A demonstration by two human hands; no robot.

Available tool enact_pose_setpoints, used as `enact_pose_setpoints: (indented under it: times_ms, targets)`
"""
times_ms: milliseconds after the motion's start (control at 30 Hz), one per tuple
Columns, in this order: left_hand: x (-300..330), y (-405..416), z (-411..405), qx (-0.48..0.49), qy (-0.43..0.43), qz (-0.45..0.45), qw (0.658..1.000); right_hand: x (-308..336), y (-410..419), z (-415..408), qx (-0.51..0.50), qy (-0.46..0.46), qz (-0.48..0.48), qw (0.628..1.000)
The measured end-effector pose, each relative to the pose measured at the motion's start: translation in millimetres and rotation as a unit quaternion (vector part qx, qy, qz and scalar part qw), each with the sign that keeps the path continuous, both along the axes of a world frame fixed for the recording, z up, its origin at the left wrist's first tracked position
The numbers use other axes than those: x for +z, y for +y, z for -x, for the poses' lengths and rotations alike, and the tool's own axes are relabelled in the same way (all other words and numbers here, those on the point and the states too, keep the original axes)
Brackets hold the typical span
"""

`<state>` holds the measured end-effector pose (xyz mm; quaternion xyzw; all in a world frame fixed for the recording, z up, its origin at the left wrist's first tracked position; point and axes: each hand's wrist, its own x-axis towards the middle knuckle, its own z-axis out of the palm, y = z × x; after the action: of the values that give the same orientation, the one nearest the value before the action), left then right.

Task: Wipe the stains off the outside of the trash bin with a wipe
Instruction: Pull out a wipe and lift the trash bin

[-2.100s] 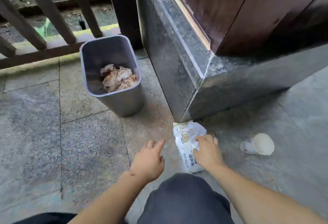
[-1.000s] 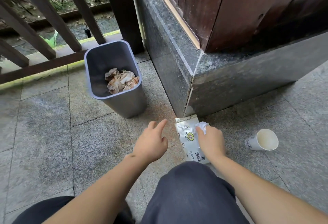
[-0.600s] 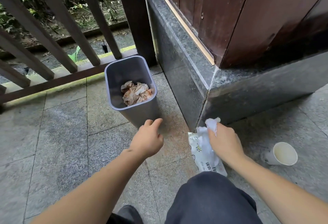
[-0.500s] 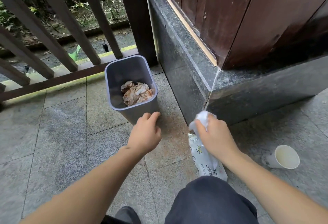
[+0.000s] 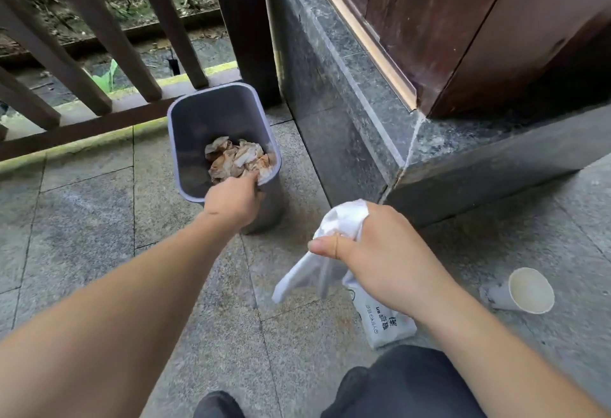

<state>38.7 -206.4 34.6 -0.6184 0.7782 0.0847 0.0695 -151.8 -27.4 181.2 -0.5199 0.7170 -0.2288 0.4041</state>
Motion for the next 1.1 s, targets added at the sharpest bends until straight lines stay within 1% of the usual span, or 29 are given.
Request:
enact_pose_setpoints:
  times_ms: [100, 200, 300, 367, 467, 600, 667, 700, 800, 867, 933, 1033, 1100]
  targets:
    - [-2.0, -4.6, -3.4, -0.02, -0.004, -0.017, 1.0, -2.8, -4.3, -5.1, 0.004, -0.014, 0.037, 0.999]
    - [15.3, 4.0, -9.5, -0.037, 0.029, 0.017, 0.999, -3.9, -5.0, -5.0, -0.011, -0.024, 0.077, 0.997]
    - [39.6, 21.6, -24.2, -0.019, 0.107, 0.045, 0.993, -3.9, -5.8, -0.4, -0.037, -0.038, 0.091, 0.994]
    - [54.7, 37.2, -37.5, 0.023, 0.181, 0.02, 0.983, -3.5, -5.7, 1.8, -0.058, -0.046, 0.097, 0.992]
    - [70.6, 65.8, -55.5, 0.109, 0.275, -0.028, 0.955, 0.6, -2.9, 1.9, -0.069, -0.069, 0.091, 0.991]
    - [76.3, 105.4, -69.9, 0.21, 0.348, -0.087, 0.91, 5.9, 4.3, -19.5, -0.096, -0.115, 0.105, 0.983]
    - [72.8, 124.0, -74.3, 0.256, 0.363, -0.11, 0.889, 5.6, 2.9, -40.3, -0.104, -0.117, 0.107, 0.982]
    - [69.9, 132.8, -75.9, 0.281, 0.37, -0.12, 0.877, 3.9, -0.4, -49.2, -0.124, -0.126, 0.11, 0.978]
    - [63.1, 155.8, -79.2, 0.359, 0.415, -0.137, 0.825, 1.3, -14.5, -65.3, -0.179, -0.194, 0.091, 0.96]
    - [59.9, 168.0, -79.7, 0.381, 0.447, -0.147, 0.796, -3.9, -22.1, -69.5, -0.177, -0.209, 0.057, 0.96]
    - [57.9, 177.7, -76.5, 0.397, 0.473, -0.187, 0.764, -9.8, -27.1, -73.6, -0.147, -0.215, 0.037, 0.965]
    - [61.4, 179.0, -69.7, 0.422, 0.527, -0.259, 0.691, -9.8, -33.1, -80.0, -0.125, -0.253, 0.088, 0.955]
    - [63.2, 173.7, -66.9, 0.438, 0.548, -0.27, 0.659, -5.9, -36.1, -80.7, -0.146, -0.255, 0.119, 0.948]
